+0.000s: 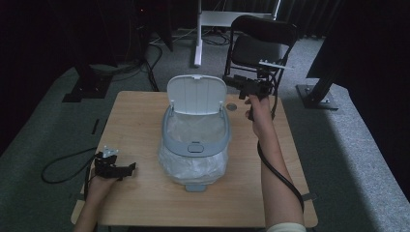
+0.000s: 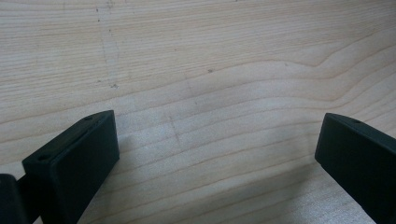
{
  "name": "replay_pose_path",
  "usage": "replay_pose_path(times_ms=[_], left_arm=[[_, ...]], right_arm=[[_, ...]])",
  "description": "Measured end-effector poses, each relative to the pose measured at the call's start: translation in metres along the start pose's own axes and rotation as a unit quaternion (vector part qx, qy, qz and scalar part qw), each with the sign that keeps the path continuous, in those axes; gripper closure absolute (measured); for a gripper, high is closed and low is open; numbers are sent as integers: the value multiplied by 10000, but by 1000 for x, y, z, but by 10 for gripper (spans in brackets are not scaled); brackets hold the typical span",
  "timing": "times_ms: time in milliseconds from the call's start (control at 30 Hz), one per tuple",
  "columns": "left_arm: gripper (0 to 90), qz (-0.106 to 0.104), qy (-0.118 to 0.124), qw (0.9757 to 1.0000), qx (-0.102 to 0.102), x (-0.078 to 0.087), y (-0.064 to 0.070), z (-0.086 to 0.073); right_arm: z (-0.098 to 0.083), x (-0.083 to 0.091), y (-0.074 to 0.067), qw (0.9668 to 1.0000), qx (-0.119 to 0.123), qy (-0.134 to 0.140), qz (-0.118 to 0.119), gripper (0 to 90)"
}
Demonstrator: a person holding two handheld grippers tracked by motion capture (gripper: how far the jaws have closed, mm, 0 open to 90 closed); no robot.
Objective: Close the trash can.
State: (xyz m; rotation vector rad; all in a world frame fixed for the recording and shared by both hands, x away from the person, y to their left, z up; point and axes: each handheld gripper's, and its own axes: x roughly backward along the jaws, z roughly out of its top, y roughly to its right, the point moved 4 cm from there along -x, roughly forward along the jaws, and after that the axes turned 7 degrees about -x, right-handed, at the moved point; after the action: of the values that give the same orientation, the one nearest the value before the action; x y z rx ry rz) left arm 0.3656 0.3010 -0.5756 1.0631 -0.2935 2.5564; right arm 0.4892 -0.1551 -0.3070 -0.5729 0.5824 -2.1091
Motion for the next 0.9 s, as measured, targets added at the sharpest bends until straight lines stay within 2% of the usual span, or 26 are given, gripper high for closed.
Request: replay_pose_path(times_ms=[167,200,233,300,367,500,600,700,767,800,833,900], left_arm=[[7,8,-6,10000,-8,0,0,0],[6,9,-5,10000,-8,0,0,0],[6,9,-7,10000,-10,0,0,0],[6,14,-5,10000,-11,0,0,0],[6,23,-11,10000,-21,0,0,0],[6,37,-16,10000,-37,-1,1,0],[6,39,-20,10000,-38,-1,1,0],[6,37,-17,10000,-34,0,1,0],[6,25,-13,10000,-29,0,1,0],[6,22,-14,10000,-27,0,1,0],[6,22,-14,10000,-27,0,1,0],[6,22,-14,10000,-29,0,1,0]], right_arm=[[-8,-1,-6,9997,168,-186,54,151],[-17,-3,-10,9992,266,-296,95,151],[-17,-3,-10,9992,266,-296,95,151],[-29,-4,-15,9981,360,-424,259,145],[-36,-1,-16,9981,309,-384,364,146],[-49,2,-22,9972,444,-461,399,146],[-60,2,-30,9954,659,-610,345,147],[-73,0,-40,9936,796,-675,425,147],[-81,-1,-46,9930,839,-695,461,146],[-85,0,-50,9927,949,-591,441,146],[-85,0,-50,9927,949,-591,441,146],[-92,4,-58,9920,1127,-471,317,146]])
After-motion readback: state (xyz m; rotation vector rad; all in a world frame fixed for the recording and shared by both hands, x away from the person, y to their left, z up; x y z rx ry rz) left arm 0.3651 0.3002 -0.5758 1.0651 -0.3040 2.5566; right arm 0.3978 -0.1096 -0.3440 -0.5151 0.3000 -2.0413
